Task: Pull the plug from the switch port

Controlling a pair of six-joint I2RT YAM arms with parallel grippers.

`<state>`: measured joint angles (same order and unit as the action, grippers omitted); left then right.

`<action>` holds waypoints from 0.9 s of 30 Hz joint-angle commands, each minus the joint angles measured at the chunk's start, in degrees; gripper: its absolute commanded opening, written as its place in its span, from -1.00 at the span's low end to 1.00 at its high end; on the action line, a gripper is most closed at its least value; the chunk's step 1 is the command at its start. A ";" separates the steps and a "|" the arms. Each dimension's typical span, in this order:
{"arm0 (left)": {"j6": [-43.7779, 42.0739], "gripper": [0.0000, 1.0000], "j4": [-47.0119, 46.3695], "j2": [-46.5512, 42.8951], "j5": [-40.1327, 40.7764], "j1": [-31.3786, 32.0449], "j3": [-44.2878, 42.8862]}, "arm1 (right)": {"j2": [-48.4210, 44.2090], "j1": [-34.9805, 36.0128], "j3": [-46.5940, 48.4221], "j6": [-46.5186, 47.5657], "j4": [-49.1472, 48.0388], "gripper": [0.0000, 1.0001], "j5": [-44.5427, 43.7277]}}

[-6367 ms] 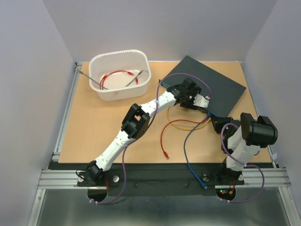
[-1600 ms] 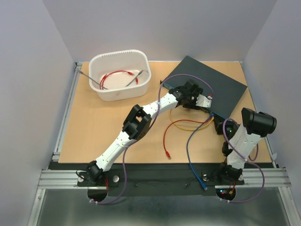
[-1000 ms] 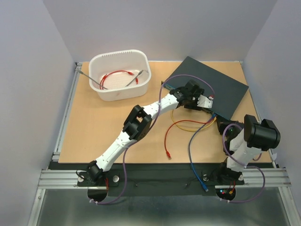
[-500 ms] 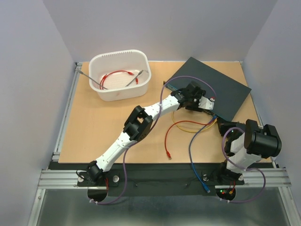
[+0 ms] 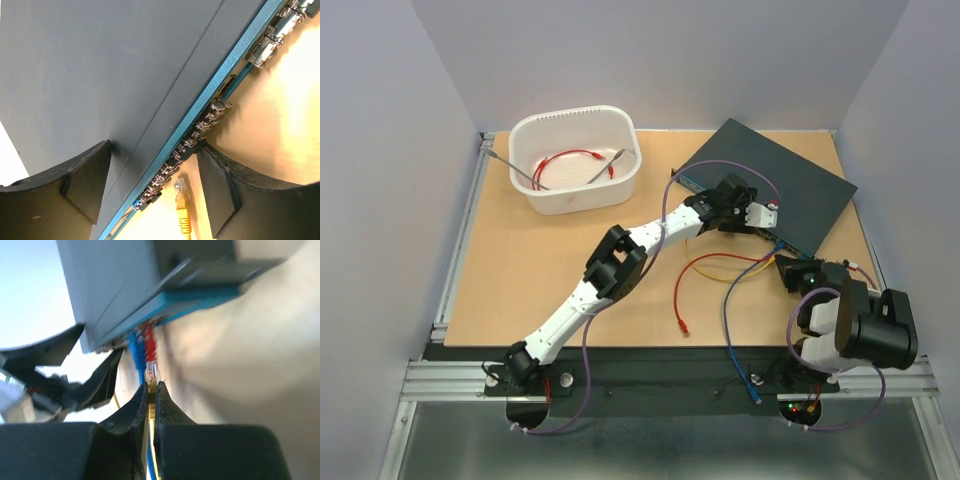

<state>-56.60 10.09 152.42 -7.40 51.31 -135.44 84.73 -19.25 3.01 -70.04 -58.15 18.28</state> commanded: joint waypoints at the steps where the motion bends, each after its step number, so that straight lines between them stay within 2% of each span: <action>1: 2.28 0.56 -20.29 -0.28 3.18 -1.12 -2.81 | -8.24 3.50 -6.70 2.54 12.51 -0.99 4.75; 6: 2.55 0.56 -18.26 -1.33 1.60 -0.95 -2.38 | -16.05 3.51 -3.19 3.94 20.77 -0.99 1.24; 8: 2.02 0.57 -17.47 -2.03 1.69 -1.12 -0.89 | -20.80 3.51 -3.18 5.52 29.90 -0.99 -1.22; 9: 1.93 0.57 -17.12 -3.08 1.69 -1.21 -0.45 | -26.23 3.51 -1.35 7.10 37.77 -0.99 -4.80; 13: 3.25 0.64 -11.51 -6.86 -0.06 -0.95 0.79 | -40.29 3.60 0.86 9.83 50.83 -0.99 -14.40; 15: 4.47 0.66 -6.87 -9.59 -0.60 -0.34 1.05 | -43.41 3.51 2.79 11.14 55.22 -0.99 -17.92; 18: 6.67 0.68 -2.02 -13.98 -2.44 0.19 1.75 | -45.88 3.51 5.68 13.43 57.88 -0.99 -20.65; 21: 10.97 0.68 4.39 -18.71 -7.61 0.72 3.77 | -47.37 3.51 10.61 18.78 63.76 -0.99 -24.50; 24: 15.37 0.69 9.75 -22.15 -11.39 0.98 3.60 | -50.52 3.60 14.74 22.39 65.70 -0.99 -25.58; 27: 19.67 0.75 14.68 -25.59 -20.35 0.99 3.51 | -51.33 3.51 20.09 26.43 67.28 -0.99 -23.48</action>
<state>-44.71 18.20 136.94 -16.27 51.53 -130.87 34.87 -16.03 16.23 -50.98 5.69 -3.55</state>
